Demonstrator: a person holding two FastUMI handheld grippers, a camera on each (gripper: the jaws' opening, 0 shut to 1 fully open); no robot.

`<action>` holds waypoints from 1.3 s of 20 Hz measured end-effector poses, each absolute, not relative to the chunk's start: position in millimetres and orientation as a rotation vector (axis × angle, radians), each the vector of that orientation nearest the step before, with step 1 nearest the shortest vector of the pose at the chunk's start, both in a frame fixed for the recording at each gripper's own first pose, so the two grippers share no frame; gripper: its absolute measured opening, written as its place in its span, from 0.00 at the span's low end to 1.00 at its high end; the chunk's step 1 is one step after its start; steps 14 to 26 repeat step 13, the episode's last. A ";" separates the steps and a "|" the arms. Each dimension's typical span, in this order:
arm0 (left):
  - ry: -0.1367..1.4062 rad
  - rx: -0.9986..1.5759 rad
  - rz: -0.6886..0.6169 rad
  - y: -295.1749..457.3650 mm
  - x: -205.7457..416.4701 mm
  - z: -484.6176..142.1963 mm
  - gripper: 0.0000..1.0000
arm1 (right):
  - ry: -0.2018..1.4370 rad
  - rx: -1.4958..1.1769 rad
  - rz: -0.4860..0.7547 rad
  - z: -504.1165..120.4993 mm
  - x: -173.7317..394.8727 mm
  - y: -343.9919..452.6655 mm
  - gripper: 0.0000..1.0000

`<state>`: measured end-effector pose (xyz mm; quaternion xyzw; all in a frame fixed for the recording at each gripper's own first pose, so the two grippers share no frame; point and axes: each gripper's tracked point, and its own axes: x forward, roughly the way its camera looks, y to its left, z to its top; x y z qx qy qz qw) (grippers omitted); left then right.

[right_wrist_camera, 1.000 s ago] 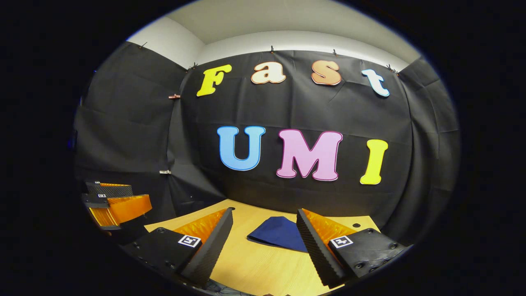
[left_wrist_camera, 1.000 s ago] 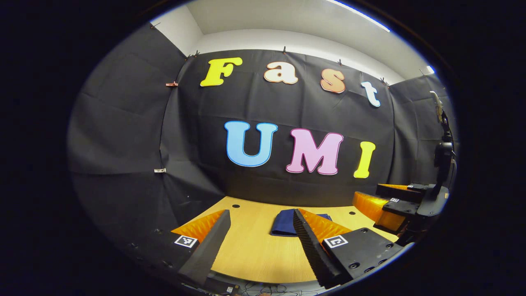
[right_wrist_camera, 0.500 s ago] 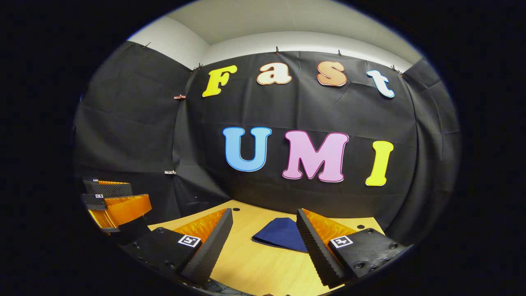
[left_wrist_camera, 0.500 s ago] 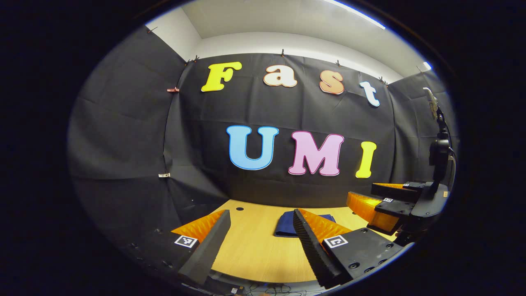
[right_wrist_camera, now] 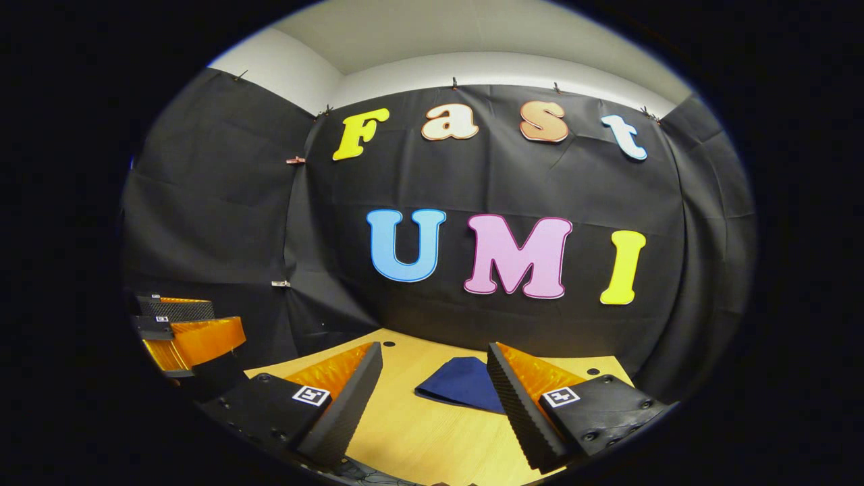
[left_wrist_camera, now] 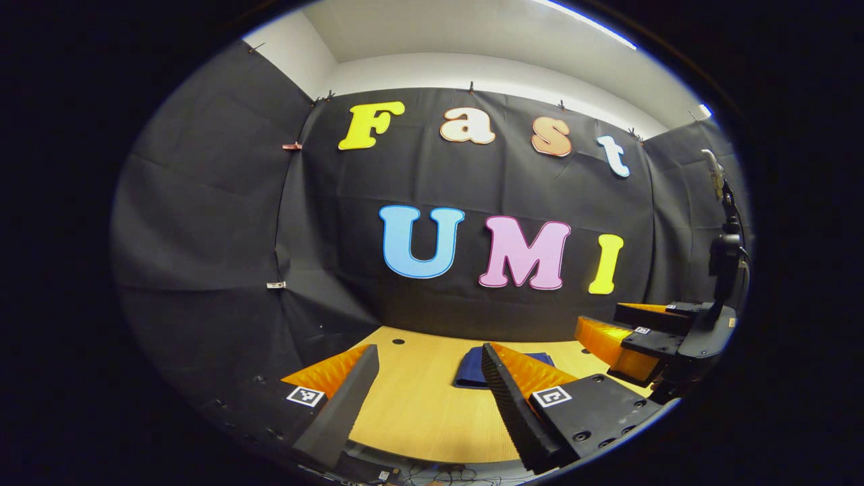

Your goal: Grasp the waist and the cuffs of the jeans and fold them to make the two legs overlap; first hold the waist and fold one-third of the jeans toward the cuffs, then hold the cuffs and fold the remaining one-third in the same direction to finish folding.

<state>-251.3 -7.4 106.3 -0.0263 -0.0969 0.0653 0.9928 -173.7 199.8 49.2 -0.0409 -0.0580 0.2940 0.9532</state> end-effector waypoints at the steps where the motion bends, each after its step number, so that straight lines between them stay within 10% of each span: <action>1: -0.194 -0.052 0.128 -8.3 -250.1 105.8 0.96 | -0.121 -0.085 0.596 50.1 -174.2 198.5 0.97; 26: -0.178 -0.055 0.127 -10.8 -248.6 101.9 0.96 | -0.117 -0.094 0.596 47.3 -172.9 196.3 0.98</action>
